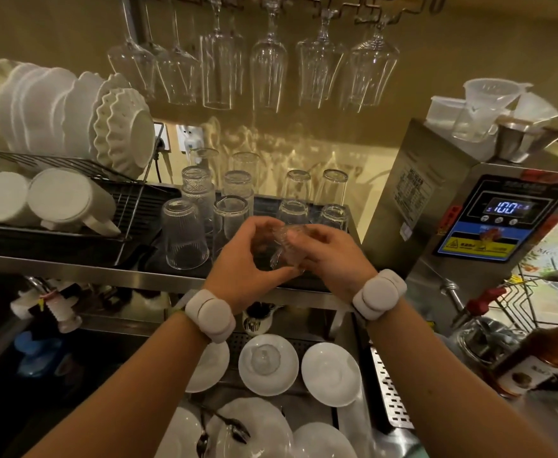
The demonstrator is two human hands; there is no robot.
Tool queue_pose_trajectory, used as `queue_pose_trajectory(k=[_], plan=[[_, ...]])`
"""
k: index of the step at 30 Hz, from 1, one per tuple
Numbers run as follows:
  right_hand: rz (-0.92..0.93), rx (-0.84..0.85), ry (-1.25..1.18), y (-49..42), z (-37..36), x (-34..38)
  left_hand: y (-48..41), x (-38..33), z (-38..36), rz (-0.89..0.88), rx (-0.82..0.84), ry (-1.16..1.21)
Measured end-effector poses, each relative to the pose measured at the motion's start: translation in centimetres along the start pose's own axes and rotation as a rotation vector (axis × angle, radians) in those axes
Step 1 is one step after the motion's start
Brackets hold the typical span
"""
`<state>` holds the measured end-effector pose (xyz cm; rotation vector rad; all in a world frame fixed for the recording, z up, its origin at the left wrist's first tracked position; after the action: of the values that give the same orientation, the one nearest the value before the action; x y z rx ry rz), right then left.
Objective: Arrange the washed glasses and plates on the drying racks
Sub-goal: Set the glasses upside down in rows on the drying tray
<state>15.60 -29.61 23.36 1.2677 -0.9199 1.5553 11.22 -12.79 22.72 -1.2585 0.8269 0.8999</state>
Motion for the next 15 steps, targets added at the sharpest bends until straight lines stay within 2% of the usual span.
queue_pose_trajectory(k=[2,4,7,15], plan=[[0.008,-0.174,0.146,-0.7,1.4,0.0,0.0,0.9,0.4,0.062,-0.004,-0.118],[0.029,-0.276,0.282,-1.3,2.4,0.1,0.3,2.2,0.7,0.156,0.009,-0.261],[0.065,-0.267,0.416,-2.2,2.7,-0.3,1.1,4.3,1.0,0.276,0.106,-0.441],[0.089,-0.191,0.686,-4.2,1.4,-1.1,0.9,4.9,1.7,0.285,0.118,-0.442]])
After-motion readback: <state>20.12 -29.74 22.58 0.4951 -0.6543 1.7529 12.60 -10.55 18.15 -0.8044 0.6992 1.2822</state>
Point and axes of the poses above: each hand's wrist, its own y-axis away from the middle knuckle, its own z-axis out of the back of the hand, x = y × z, the point moved 4 cm from there along -y, towards the middle knuckle, and after that the axes turned 11 degrees about y, right-handed, at the moved point
